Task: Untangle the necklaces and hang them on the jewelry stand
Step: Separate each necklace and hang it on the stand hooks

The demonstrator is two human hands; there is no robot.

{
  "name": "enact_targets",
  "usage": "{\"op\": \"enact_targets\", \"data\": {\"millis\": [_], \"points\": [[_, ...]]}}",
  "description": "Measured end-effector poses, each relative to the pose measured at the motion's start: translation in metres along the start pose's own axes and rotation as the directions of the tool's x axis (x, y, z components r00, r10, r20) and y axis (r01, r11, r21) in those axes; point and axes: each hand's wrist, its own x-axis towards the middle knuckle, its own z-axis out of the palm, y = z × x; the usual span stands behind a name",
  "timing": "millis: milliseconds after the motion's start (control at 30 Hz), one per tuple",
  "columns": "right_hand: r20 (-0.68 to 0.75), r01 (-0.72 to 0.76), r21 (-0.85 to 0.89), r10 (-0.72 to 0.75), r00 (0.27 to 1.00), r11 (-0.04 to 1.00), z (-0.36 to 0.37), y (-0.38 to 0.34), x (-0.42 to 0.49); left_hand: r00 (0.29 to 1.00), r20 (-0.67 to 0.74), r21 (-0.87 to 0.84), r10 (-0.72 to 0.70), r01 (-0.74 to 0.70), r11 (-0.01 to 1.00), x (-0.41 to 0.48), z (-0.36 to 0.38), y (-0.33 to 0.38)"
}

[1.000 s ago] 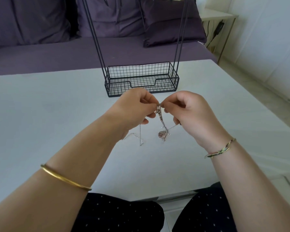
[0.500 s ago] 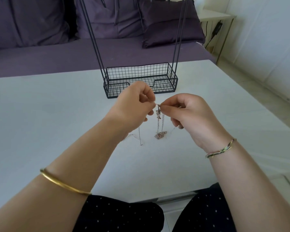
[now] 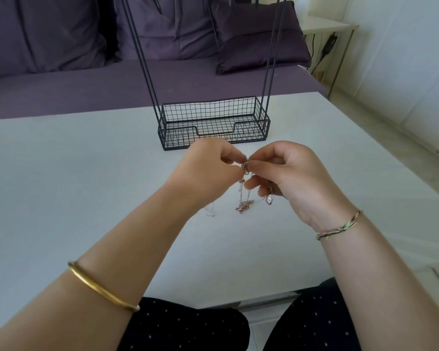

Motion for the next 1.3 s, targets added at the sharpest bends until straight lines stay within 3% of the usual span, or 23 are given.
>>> {"op": "enact_targets", "data": {"millis": [200,500,667,833,1000,1133,1200,1300], "points": [[0.042,-0.003,-0.015,0.004,0.999,1.0,-0.001,-0.001,0.0,0.997,0.006,0.079,0.082,-0.082,0.994,0.0,0.004,0.0],[0.08,-0.057,0.032,0.055,0.995,0.998,0.0,-0.001,-0.001,0.999,0.011,0.062,0.031,-0.032,0.998,0.0,-0.004,-0.001],[0.015,-0.024,0.024,0.023,1.0,0.999,-0.005,0.001,0.002,0.999,-0.028,0.096,0.032,-0.029,0.995,0.001,-0.008,-0.002],[-0.044,0.102,-0.202,-0.113,0.993,0.974,-0.007,0.005,0.004,0.999,-0.035,0.148,0.022,-0.017,0.989,0.0,-0.009,-0.001],[-0.069,0.176,-0.29,-0.204,0.977,0.941,-0.004,0.006,0.005,0.999,-0.039,0.168,0.0,0.006,0.986,0.0,-0.008,-0.002],[-0.046,0.223,-0.517,-0.288,0.957,0.826,-0.003,0.007,0.006,0.999,-0.048,0.176,-0.006,0.014,0.984,0.0,-0.007,-0.003],[-0.056,0.206,-0.537,-0.279,0.959,0.818,-0.004,0.007,0.006,0.998,-0.06,0.165,-0.008,0.018,0.986,0.001,-0.008,-0.003],[-0.09,0.121,-0.422,-0.175,0.981,0.898,-0.005,0.005,0.005,0.997,-0.077,0.128,-0.008,0.018,0.992,0.002,-0.008,-0.004]]}}
